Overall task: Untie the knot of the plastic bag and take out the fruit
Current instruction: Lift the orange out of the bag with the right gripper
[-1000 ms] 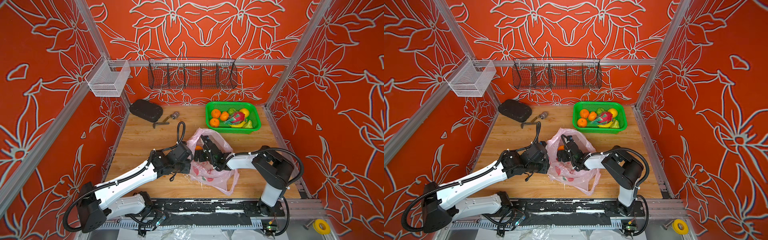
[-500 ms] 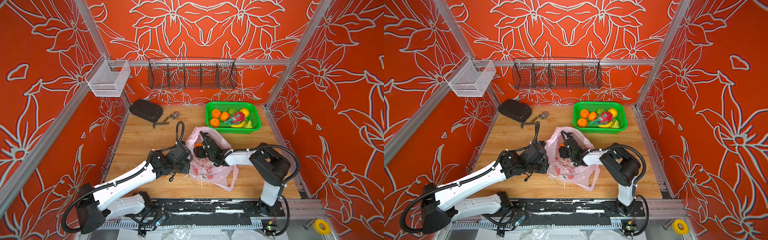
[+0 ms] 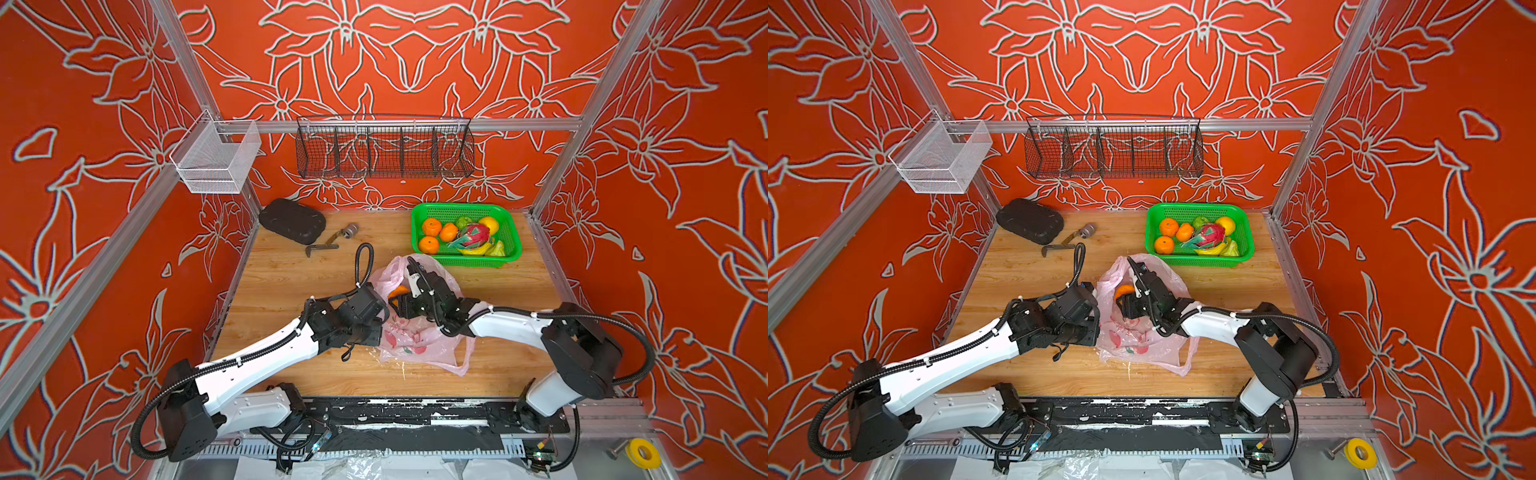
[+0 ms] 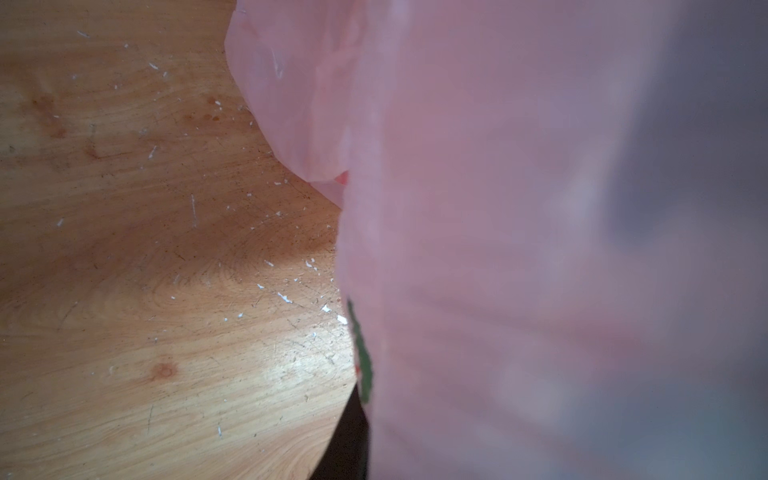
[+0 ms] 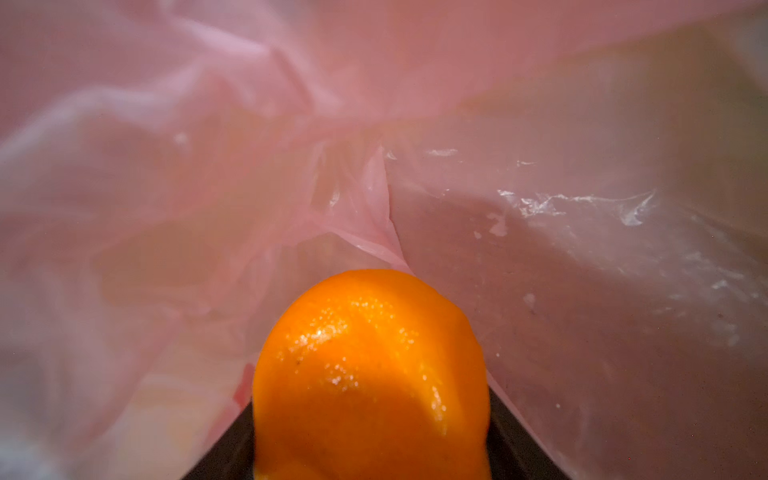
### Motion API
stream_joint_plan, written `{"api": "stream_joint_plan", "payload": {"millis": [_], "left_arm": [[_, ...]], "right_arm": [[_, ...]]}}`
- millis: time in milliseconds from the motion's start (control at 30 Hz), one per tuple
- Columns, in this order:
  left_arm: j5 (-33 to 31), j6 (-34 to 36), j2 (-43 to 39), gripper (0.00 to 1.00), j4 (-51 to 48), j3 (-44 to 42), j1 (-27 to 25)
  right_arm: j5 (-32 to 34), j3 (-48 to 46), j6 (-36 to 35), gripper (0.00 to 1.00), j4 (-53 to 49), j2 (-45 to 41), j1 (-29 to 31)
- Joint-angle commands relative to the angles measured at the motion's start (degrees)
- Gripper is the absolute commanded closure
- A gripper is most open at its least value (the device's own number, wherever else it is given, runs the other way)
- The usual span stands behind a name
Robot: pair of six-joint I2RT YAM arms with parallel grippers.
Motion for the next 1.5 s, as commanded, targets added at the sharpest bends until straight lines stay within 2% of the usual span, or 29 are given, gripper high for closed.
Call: {"api": "stream_joint_plan", "payload": {"millis": [0, 67, 233, 433, 667, 900, 1133, 1300, 1367, 1467], "left_arm": [[-1.13, -0.24, 1.49, 0.79, 0.91, 2.24, -0.29], [-0.45, 0.09, 1.99, 0.74, 1.83, 2.54, -0.29], [1.69, 0.9, 2.93, 0.52, 3.98, 3.64, -0.33], [3.78, 2.71, 1.05, 0.39, 5.86, 4.43, -0.42], [3.47, 4.01, -3.52, 0.23, 6.13, 4.34, -0.38], [-0.24, 4.06, -9.54, 0.0, 2.45, 4.79, -0.38], [-4.68, 9.0, -15.39, 0.01, -3.42, 9.13, -0.36], [-6.91, 15.22, -14.36, 0.02, -6.96, 17.09, 0.12], [-6.09, 17.0, -12.4, 0.02, -6.71, 20.65, 1.17], [-1.53, 19.33, -7.96, 0.02, -4.07, 25.53, 3.97]], "right_arm": [[-2.37, -2.29, -1.72, 0.37, -3.64, -4.44, 0.17], [-2.42, -3.36, -1.96, 0.38, -5.27, -7.08, 0.19], [-2.45, -3.19, -2.9, 0.38, -13.34, -14.03, 0.13], [0.53, -2.14, -2.64, 0.38, -21.95, -22.09, -0.07], [1.61, 3.34, -6.05, 0.38, -31.9, -27.18, -0.49], [0.23, 8.79, -5.9, 0.37, -36.89, -30.1, -2.67], [0.67, 16.94, -7.87, 0.38, -41.94, -29.83, -5.29], [-0.6, 22.44, -8.35, 0.38, -43.42, -28.1, -8.19], [-0.66, 24.76, -7.99, 0.38, -44.02, -26.74, -9.96], [-1.22, 28.26, -7.34, 0.38, -44.74, -23.68, -13.02]]}}
